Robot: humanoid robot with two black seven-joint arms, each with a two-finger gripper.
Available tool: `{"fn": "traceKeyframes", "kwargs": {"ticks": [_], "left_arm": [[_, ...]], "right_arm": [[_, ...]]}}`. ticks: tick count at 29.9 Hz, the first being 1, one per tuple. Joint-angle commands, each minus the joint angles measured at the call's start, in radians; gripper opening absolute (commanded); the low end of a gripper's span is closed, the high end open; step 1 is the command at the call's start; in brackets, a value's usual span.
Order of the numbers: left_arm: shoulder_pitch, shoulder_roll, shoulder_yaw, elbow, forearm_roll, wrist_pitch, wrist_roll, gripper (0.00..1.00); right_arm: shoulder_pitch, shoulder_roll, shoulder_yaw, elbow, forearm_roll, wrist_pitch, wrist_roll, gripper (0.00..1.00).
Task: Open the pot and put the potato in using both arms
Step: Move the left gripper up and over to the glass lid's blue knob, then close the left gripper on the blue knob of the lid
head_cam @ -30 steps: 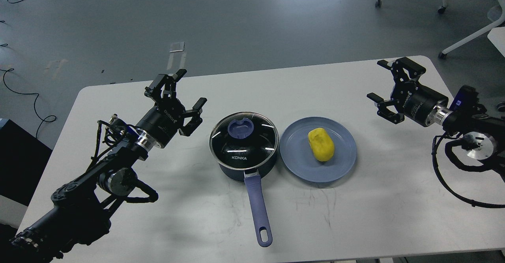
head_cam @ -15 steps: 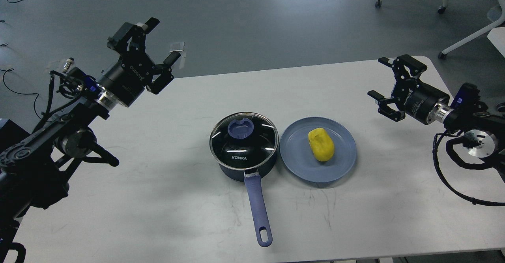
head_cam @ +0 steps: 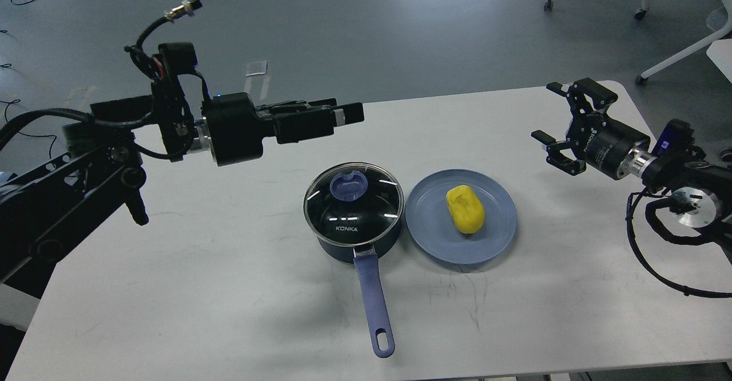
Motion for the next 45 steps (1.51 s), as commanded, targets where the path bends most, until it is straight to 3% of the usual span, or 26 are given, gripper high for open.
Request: {"fn": "traceKeyframes", "kwargs": {"ticks": [1,5,9,22,45], "left_arm": [[0.001,-0.010,0.022,0.005,0.219,0.000,0.000,0.98],[-0.019,-0.033,0.135,0.039,0.373,0.076,0.000,0.98],[-0.034,-0.052,0.194,0.066,0.402,0.098,0.000,0.98],[-0.031,-0.161,0.228,0.220,0.471,0.103,0.000,0.98],[-0.022,-0.182,0.274,0.249,0.485,0.141,0.000,0.94]], "right_arm": [[-0.002,-0.002,-0.001,0.002,0.000,0.000,0.000,0.98],[0.000,0.000,-0.001,0.002,0.000,0.000,0.000,0.98],[-0.003,0.000,-0.001,0.002,0.000,0.000,0.000,0.98],[-0.009,-0.002,-0.001,0.002,0.000,0.000,0.000,0.98],[-0.011,0.000,0.000,0.002,0.000,0.000,0.000,0.98]]}}
